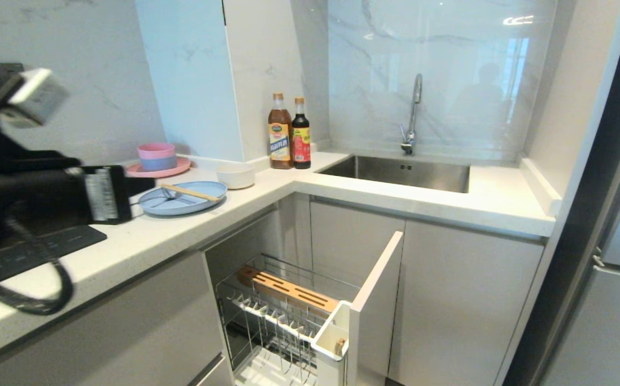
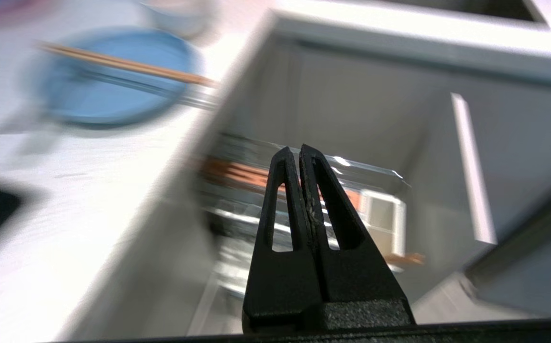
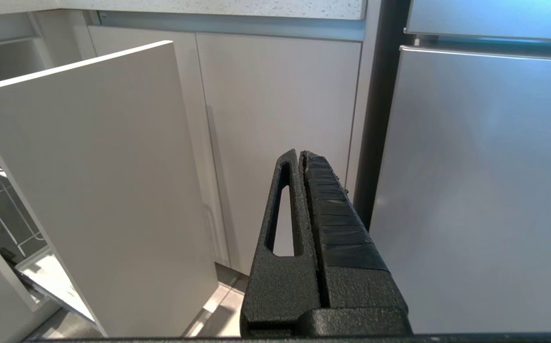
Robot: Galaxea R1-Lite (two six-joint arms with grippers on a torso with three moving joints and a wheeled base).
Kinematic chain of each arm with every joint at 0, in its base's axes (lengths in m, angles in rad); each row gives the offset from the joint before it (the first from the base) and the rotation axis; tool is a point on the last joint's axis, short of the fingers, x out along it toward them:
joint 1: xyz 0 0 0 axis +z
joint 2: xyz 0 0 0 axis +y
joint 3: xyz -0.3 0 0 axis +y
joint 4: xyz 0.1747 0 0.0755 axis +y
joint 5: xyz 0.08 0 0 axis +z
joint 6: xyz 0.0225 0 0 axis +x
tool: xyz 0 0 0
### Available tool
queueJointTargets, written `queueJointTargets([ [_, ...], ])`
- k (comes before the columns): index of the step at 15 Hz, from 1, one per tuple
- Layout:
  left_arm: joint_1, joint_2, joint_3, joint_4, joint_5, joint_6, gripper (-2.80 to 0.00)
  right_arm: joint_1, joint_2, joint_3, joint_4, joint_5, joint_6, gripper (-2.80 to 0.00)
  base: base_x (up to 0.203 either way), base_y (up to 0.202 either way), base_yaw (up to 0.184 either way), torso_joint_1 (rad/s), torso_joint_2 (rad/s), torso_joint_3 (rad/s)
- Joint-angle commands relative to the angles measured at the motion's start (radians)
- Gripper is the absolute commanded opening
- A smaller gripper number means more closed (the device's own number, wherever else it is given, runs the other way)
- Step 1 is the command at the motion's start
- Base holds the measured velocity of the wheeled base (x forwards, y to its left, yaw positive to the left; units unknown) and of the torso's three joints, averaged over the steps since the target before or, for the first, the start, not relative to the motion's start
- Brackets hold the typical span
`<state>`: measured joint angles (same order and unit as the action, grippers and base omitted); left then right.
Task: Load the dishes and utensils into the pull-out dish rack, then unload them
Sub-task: Pick up the chopsticks and place it in the cupboard
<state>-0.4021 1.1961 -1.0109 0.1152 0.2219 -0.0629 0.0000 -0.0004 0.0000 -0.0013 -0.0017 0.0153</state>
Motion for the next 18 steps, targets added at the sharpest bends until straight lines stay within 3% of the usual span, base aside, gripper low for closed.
queueJointTargets([
  [1, 0.089, -0.296, 0.066, 0.005, -0.007, 0.036, -2.80, 0.000, 0.000, 0.002, 0.000, 0.000, 0.000, -2.80, 0.000, 0.000, 0.000, 0.000, 0.00, 0.000],
  [6, 0.278, -0.823, 0.377, 0.006, -0.078, 0.168, -2.80, 0.000, 0.000, 0.001, 0.000, 0.000, 0.000, -2.80, 0.000, 0.000, 0.000, 0.000, 0.00, 0.000],
  [9, 0.374, -1.044, 0.605, -0.012, -0.148, 0.179, -2.80, 0.000, 0.000, 0.002, 0.000, 0.000, 0.000, -2.80, 0.000, 0.000, 0.000, 0.000, 0.00, 0.000],
  [12, 0.403, -1.183, 0.760, -0.034, -0.179, 0.143, -2.80, 0.000, 0.000, 0.002, 0.000, 0.000, 0.000, -2.80, 0.000, 0.000, 0.000, 0.000, 0.00, 0.000],
  [18, 0.407, -1.196, 1.019, -0.215, -0.175, 0.119, -2.80, 0.000, 0.000, 0.002, 0.000, 0.000, 0.000, -2.80, 0.000, 0.000, 0.000, 0.000, 0.00, 0.000],
])
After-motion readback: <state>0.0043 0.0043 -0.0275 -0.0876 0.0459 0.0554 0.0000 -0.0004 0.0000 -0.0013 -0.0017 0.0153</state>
